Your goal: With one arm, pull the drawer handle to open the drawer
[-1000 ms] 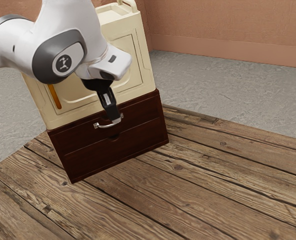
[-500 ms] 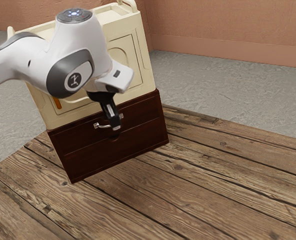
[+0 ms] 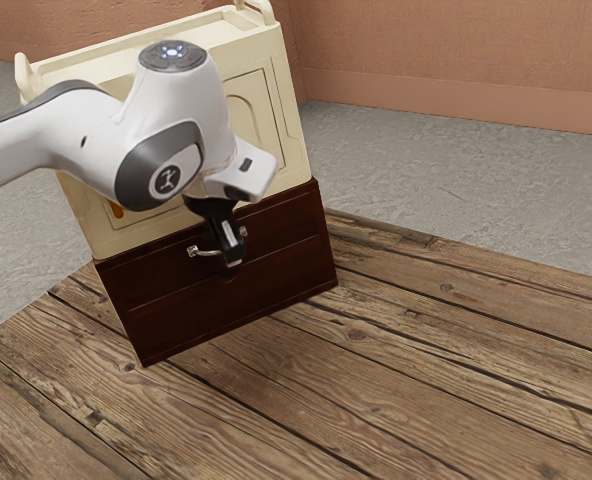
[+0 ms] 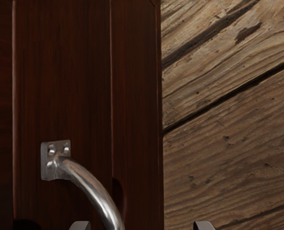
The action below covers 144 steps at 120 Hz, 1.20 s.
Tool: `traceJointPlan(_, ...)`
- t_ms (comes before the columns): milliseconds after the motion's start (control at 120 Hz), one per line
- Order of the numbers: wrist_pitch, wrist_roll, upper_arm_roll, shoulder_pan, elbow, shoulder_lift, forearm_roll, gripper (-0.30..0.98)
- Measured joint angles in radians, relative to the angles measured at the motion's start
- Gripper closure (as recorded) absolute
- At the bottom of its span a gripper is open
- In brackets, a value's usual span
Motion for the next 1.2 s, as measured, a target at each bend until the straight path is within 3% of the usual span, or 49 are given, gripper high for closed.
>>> traceJointPlan(517,0.012,-0.019,0.013,-0.021,-0.084,-0.062,0.003,0.62)
traceJointPlan(1200,0.034,-0.049,-0.060,-0.010,-0.173,-0.134,-0.031,0.64)
